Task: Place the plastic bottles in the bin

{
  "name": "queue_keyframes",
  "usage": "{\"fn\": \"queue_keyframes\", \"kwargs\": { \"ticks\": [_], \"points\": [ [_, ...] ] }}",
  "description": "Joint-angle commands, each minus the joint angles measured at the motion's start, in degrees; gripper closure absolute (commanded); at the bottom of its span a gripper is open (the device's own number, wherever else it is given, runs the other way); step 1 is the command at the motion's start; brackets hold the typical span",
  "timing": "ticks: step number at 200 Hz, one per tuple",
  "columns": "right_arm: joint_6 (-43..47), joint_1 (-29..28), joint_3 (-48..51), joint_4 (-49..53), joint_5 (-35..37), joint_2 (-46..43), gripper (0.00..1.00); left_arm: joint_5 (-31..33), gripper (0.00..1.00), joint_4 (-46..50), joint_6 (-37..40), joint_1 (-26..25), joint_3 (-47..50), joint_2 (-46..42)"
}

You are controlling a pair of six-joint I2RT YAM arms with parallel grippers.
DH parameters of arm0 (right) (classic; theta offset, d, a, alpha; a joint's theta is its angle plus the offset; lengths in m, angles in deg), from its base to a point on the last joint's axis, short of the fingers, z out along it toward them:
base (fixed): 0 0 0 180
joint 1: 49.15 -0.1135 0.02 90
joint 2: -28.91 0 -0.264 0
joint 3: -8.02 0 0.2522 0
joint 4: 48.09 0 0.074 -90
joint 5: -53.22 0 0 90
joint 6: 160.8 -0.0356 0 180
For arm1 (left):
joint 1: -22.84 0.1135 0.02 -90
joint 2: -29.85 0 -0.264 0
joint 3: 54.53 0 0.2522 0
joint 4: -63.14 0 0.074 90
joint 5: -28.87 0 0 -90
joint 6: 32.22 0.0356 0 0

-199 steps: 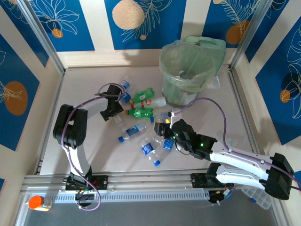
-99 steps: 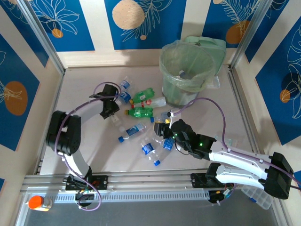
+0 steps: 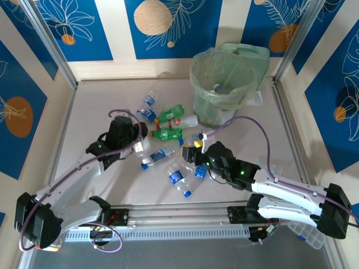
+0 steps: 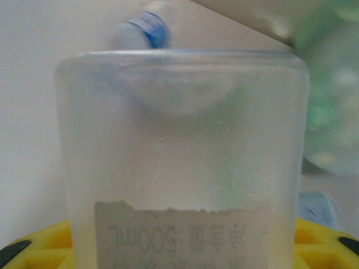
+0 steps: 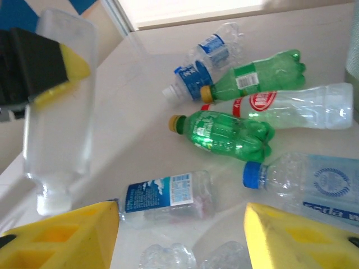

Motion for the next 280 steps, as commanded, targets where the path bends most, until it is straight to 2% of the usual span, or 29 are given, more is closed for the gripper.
{"fn": "queue_keyframes", "kwargs": {
  "ticks": [1, 19, 44, 74, 96, 112, 124, 165, 186, 225, 280],
  "points": [
    [2.6, 0.4, 1.5, -4.2, -5.8, -0.9, 0.39, -13.9, 0.62, -15.3, 5.1, -2.4, 6.4, -1.9],
    [2.9, 0.9, 2.0, -5.2, -7.6, -1.1, 0.39, -21.6, 0.62, -22.6, 3.8, -2.8, 10.0, -2.8],
    [2.8, 2.7, 3.6, -8.1, -12.4, -2.1, 0.39, -26.3, 0.62, -34.1, 3.0, -2.9, 15.5, -4.7],
    [1.0, 7.2, 5.5, -13.5, -25.1, -1.6, 0.35, -29.9, 0.62, -47.0, 0.5, -2.9, 20.5, -6.7],
    [2.3, 7.6, 5.1, -16.9, -32.3, 0.7, 0.28, -34.2, 0.61, -55.0, -2.9, -2.9, 22.1, -6.1],
    [1.9, 8.5, 4.4, -21.3, -41.8, 3.5, 0.20, -37.2, 0.61, -62.1, -6.0, -2.9, 23.2, -4.5],
    [0.7, 9.0, 4.1, -25.3, -48.3, 5.6, 0.18, -38.9, 0.62, -66.3, -7.9, -2.9, 23.6, -3.2],
    [-0.5, 8.8, 0.5, -28.2, -58.5, 10.3, 0.14, -43.2, 0.63, -78.5, -14.0, -2.9, 24.6, -0.5],
    [-2.6, 8.7, -0.8, -30.8, -61.2, 12.2, 0.14, -44.5, 0.64, -83.5, -16.2, -2.9, 25.1, 0.4],
    [-7.9, 8.6, -3.2, -36.8, -64.4, 16.0, 0.23, -46.5, 0.64, -89.1, -19.5, -2.9, 24.9, 2.2],
    [-5.5, 6.9, -5.1, -32.2, -57.3, 15.8, 0.45, -46.1, 0.64, -88.2, -18.8, -2.9, 25.0, 2.1]
  ]
}}
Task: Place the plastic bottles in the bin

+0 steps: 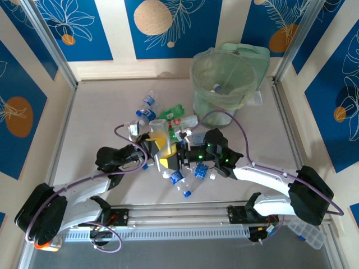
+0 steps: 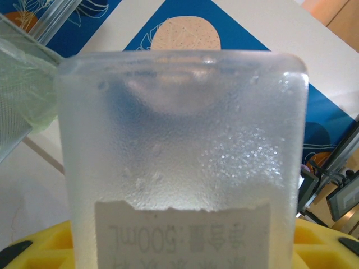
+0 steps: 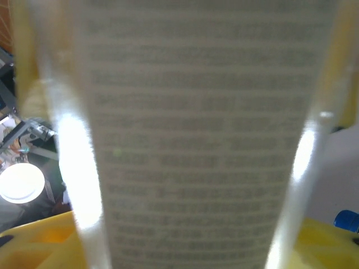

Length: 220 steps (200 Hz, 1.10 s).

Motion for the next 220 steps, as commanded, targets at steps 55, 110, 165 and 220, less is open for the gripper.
{"fn": "queue_keyframes", "kwargs": {
  "ticks": [55, 110, 165, 220],
  "points": [
    [4.0, -1.1, -2.9, 4.7, 3.2, -4.8, 0.57, 4.0, 0.28, 8.2, 6.3, -0.4, 1.3, -6.4],
    [17.8, 0.3, -15.8, 32.7, 30.8, -11.7, 0.58, 24.5, 0.11, 43.6, 18.9, -0.5, 1.5, -30.6],
    [20.7, 17.9, -42.3, 54.5, 45.0, 1.5, 0.65, 35.5, 0.13, 57.5, 21.3, -0.7, 0.6, -36.7],
    [23.2, 31.7, -64.6, 70.8, 43.5, 19.3, 0.65, 34.5, 0.15, 56.3, 20.0, -0.8, 0.2, -31.2]
  ]
}}
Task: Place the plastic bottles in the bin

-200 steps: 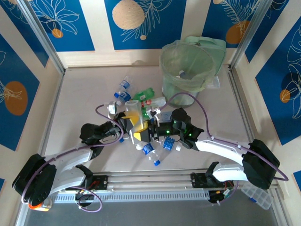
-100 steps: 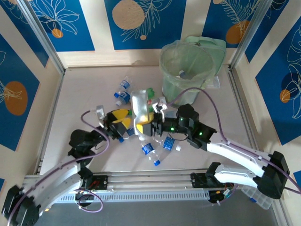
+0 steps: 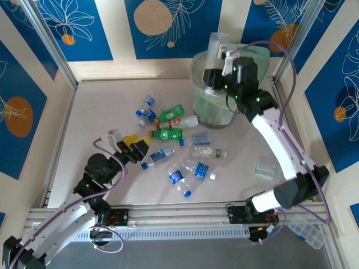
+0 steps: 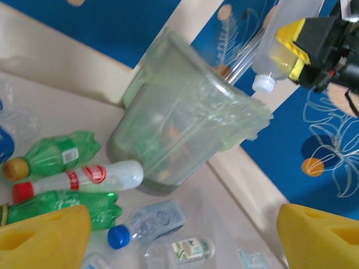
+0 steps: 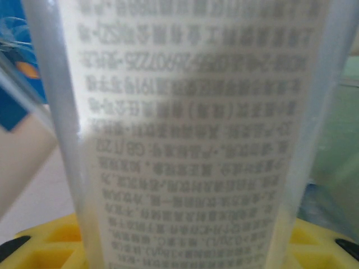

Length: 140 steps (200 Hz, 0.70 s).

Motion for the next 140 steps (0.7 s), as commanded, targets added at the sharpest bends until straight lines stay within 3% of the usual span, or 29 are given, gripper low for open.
{"fn": "queue_keyframes", "kwargs": {
  "ticks": [1, 30, 78, 140],
  "points": [
    [2.8, 3.0, -7.3, 11.0, 1.4, 5.5, 0.65, 0.6, 0.15, 0.1, 0.6, -0.4, -1.2, 0.9],
    [4.6, 5.4, -11.9, 14.7, 1.1, 10.8, 0.64, 0.5, 0.15, -0.3, 0.6, -0.4, -1.1, 1.4],
    [8.4, 4.6, -26.3, 32.6, 5.0, 22.8, 0.64, 0.2, 0.15, -0.3, 0.1, -0.4, -1.3, 2.2],
    [9.5, 4.5, -35.5, 42.0, 2.0, 33.2, 0.61, 1.2, 0.15, 0.9, 0.6, -0.5, -1.5, 2.1]
  ]
}}
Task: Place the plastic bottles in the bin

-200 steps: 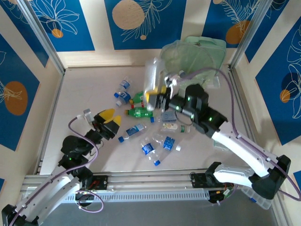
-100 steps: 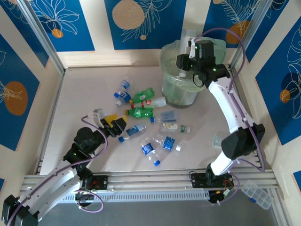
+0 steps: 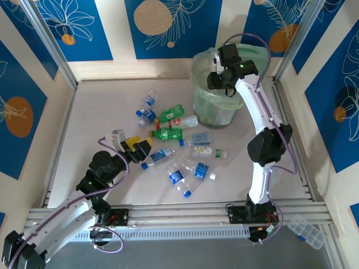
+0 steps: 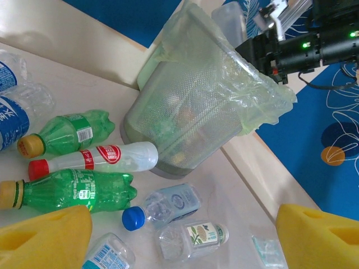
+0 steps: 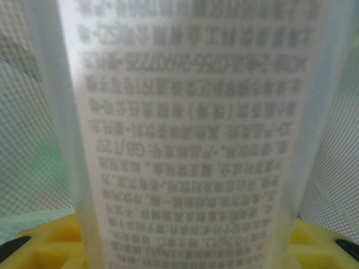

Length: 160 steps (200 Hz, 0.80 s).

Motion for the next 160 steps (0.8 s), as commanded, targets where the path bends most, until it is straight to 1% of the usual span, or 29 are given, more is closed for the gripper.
{"fn": "queue_keyframes", "kwargs": {
  "ticks": [1, 50, 75, 103, 123, 144, 160],
  "points": [
    [1.5, -0.4, -3.6, 6.3, -1.4, 3.1, 0.61, 1.3, 0.15, 0.1, 0.6, -0.5, -1.5, -0.5],
    [2.2, -0.1, -2.9, 7.8, -3.5, 7.0, 0.55, 2.3, 0.15, 1.0, 0.8, -0.5, -1.6, -0.4],
    [2.4, -0.2, -2.8, 7.9, -4.3, 7.8, 0.45, 2.9, 0.15, 1.6, 0.8, -0.5, -1.7, -0.5],
    [2.4, -0.7, -3.6, 7.7, -3.6, 7.1, 0.34, 3.5, 0.14, 2.4, 1.0, -0.5, -2.0, -0.5],
    [2.3, -1.0, -3.9, 7.1, -3.2, 5.8, 0.31, 4.8, 0.13, 4.1, 1.0, -0.5, -2.4, -0.4],
    [2.0, -1.2, -4.5, 6.9, -4.7, 4.4, 0.28, 5.0, 0.13, 4.3, 1.1, -0.5, -2.4, -0.4],
    [1.9, -1.6, -5.3, 7.1, -3.0, 3.5, 0.28, 5.1, 0.13, 4.4, 1.3, -0.5, -2.6, -0.4]
  ]
}}
